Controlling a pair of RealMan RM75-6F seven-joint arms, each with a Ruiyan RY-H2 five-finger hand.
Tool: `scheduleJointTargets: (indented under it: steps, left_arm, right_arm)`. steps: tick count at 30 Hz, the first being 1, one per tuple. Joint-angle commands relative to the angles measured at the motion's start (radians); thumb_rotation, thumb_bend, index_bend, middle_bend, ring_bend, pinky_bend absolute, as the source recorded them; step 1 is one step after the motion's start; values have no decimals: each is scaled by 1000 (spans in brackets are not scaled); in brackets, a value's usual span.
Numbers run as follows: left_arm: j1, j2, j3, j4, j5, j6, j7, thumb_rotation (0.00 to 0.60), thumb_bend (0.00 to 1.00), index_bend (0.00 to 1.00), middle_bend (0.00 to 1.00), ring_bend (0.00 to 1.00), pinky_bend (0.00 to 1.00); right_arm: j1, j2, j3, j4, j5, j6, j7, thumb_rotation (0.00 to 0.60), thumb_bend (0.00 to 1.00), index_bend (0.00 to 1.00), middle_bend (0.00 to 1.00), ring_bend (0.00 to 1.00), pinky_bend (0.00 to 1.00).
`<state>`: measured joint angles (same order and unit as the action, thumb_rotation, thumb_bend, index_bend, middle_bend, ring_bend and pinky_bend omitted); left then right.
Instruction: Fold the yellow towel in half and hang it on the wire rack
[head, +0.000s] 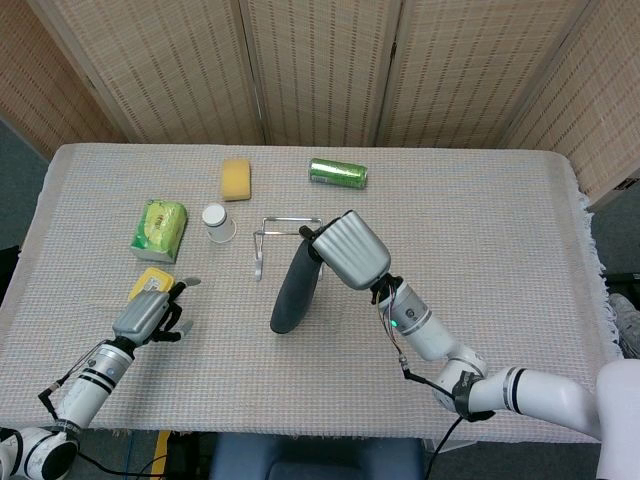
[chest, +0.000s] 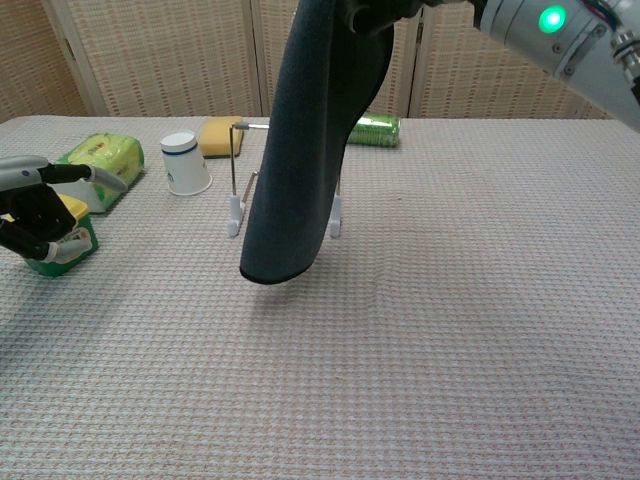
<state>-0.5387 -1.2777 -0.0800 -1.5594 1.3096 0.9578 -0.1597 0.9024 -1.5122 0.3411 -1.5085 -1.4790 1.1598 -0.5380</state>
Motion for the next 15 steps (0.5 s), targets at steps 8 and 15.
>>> scheduleJointTargets:
  steps: [8, 15]
  left_arm:
    - [9, 5, 9, -3, 4, 0, -7, 600, 438, 157, 883, 860, 987]
    - [16, 12, 15, -4, 6, -2, -17, 600, 438, 157, 883, 860, 987]
  right_arm:
    - [55, -15, 41, 10, 86, -43, -74, 600, 671, 724, 898, 1000, 1000]
    - [117, -60, 62, 118, 144, -90, -103, 600, 671, 724, 897, 1000, 1000]
